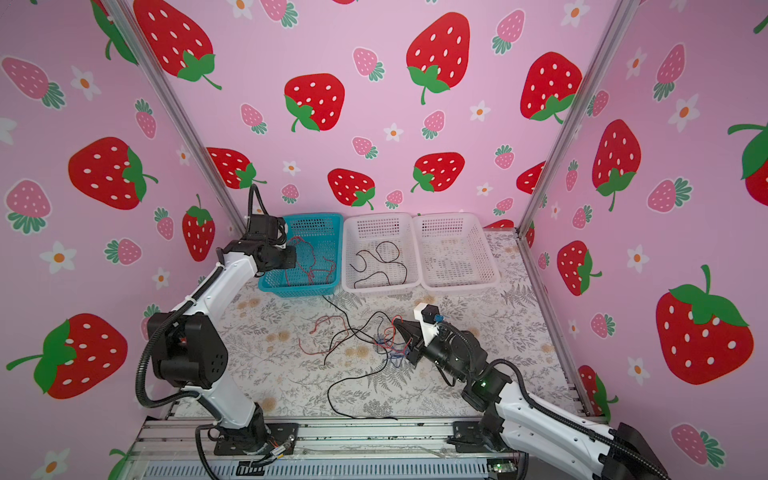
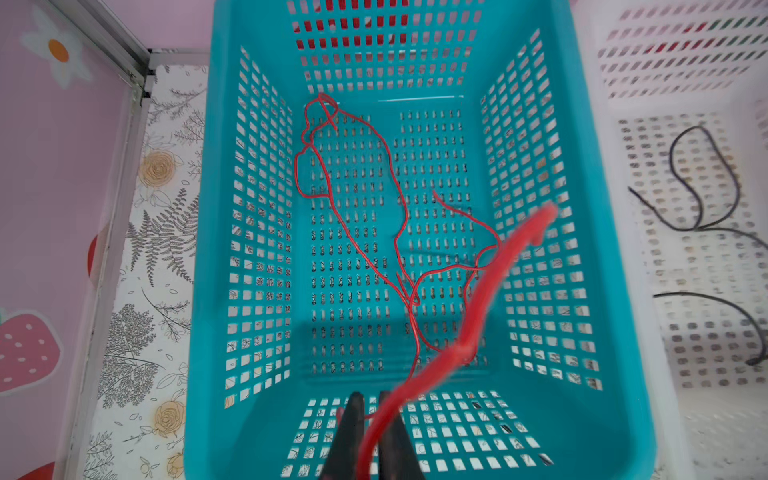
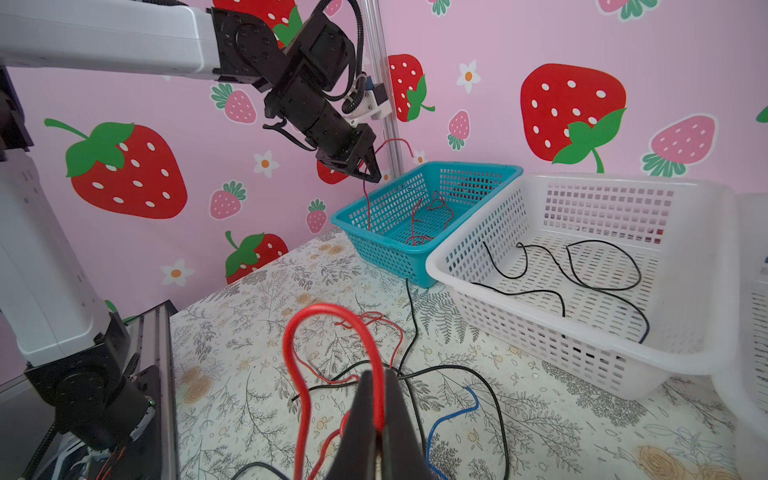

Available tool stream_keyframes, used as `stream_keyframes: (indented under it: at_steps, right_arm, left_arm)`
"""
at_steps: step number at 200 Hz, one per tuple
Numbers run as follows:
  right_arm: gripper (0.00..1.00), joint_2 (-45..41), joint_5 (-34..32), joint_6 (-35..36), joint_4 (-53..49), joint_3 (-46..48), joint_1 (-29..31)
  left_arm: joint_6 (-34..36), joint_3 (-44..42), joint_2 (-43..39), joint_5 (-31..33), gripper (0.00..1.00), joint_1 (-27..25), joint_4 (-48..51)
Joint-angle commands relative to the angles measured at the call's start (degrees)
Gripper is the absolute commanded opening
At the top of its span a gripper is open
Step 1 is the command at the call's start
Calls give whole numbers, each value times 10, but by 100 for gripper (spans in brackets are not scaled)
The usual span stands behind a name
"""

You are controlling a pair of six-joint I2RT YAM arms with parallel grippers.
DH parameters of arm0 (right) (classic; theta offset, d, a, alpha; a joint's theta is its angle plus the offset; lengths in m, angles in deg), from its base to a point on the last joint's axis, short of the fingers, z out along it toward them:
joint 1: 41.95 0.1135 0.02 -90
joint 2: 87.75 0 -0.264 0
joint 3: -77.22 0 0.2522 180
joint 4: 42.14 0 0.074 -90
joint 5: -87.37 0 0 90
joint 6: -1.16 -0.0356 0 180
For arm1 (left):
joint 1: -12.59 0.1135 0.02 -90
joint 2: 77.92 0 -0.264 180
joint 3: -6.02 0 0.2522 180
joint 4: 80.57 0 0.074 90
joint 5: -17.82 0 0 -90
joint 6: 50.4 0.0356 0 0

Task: Untangle the cables
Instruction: 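Lower the red cable into the teal basket and open the left gripper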

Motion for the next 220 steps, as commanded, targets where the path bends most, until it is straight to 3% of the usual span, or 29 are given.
stream_keyframes:
  at_steps: [1, 108, 182, 220]
  right_arm:
    - [0, -5, 6, -2, 16, -9, -1]
    - [0, 3, 1, -7, 15, -12, -1]
    - [0, 0, -2, -7, 12, -12, -1]
    - [0, 5, -4, 1, 4, -20, -1]
  left_arm:
    - [11, 15, 13, -9, 20, 2, 22]
    - [-38, 87, -24, -28, 59, 2, 50]
    - [-90, 186, -54, -7, 68, 2, 98]
    - [-135, 148, -127, -9, 69, 2, 85]
